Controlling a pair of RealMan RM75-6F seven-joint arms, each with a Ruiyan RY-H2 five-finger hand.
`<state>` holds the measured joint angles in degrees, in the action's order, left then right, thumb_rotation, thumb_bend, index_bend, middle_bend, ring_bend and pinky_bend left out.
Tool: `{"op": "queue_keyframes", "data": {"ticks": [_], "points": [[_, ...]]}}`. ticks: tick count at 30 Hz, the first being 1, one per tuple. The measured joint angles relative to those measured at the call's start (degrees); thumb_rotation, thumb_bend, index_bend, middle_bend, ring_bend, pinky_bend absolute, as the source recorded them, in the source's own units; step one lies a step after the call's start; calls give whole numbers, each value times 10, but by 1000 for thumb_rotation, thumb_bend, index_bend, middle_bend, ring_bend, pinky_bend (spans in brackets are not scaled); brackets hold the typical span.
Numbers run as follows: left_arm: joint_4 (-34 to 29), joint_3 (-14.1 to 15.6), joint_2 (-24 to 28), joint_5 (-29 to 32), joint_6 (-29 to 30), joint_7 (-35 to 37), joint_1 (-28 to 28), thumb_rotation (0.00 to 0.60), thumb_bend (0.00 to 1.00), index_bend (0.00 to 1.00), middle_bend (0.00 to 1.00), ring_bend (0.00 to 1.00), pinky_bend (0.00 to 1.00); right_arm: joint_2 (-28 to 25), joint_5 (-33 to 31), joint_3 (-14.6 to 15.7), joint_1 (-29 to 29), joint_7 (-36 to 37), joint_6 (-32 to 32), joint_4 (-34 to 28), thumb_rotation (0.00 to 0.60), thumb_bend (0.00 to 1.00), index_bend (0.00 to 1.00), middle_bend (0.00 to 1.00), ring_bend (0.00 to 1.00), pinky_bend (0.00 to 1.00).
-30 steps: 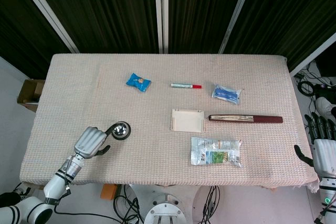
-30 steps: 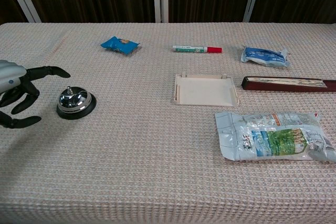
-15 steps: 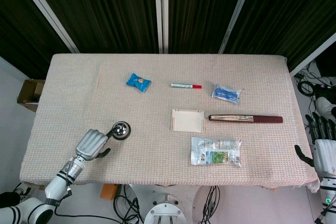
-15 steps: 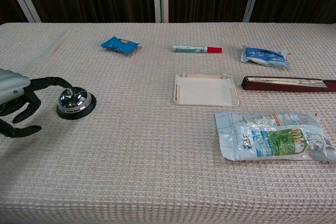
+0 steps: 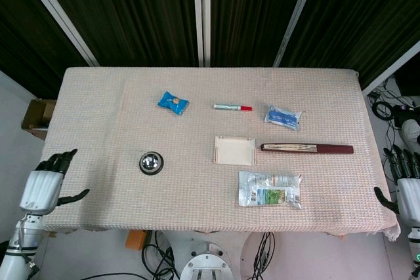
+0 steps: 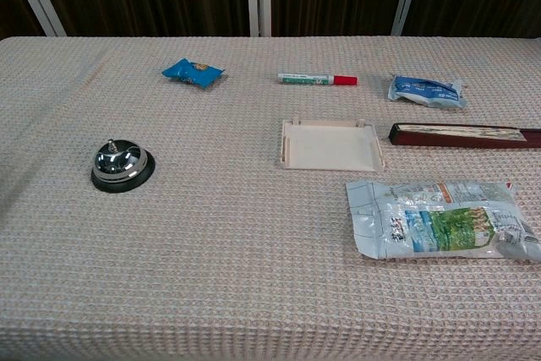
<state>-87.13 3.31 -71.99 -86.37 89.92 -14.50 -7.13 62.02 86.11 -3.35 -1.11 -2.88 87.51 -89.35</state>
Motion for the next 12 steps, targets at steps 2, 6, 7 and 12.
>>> {"op": "queue_keyframes", "data": {"ticks": [2, 6, 7, 12], "points": [[13, 8, 5, 1, 35, 16, 30, 65, 0, 87, 0, 0, 187, -3, -1, 3, 3, -13, 0, -1, 600, 176, 0, 0, 0, 0], [42, 18, 7, -7, 70, 54, 62, 66, 0, 86, 0, 0, 185, 2, -4, 6, 13, -20, 10, 6, 600, 176, 0, 0, 0, 0], [46, 18, 6, -8, 71, 65, 65, 66, 0, 86, 0, 0, 184, 5, -4, 7, 14, -19, 10, 7, 600, 176, 0, 0, 0, 0], [54, 15, 12, -18, 63, 90, 68, 69, 0, 86, 2, 0, 178, 12, -1, 6, 16, -20, 17, 9, 600, 176, 0, 0, 0, 0]]}}
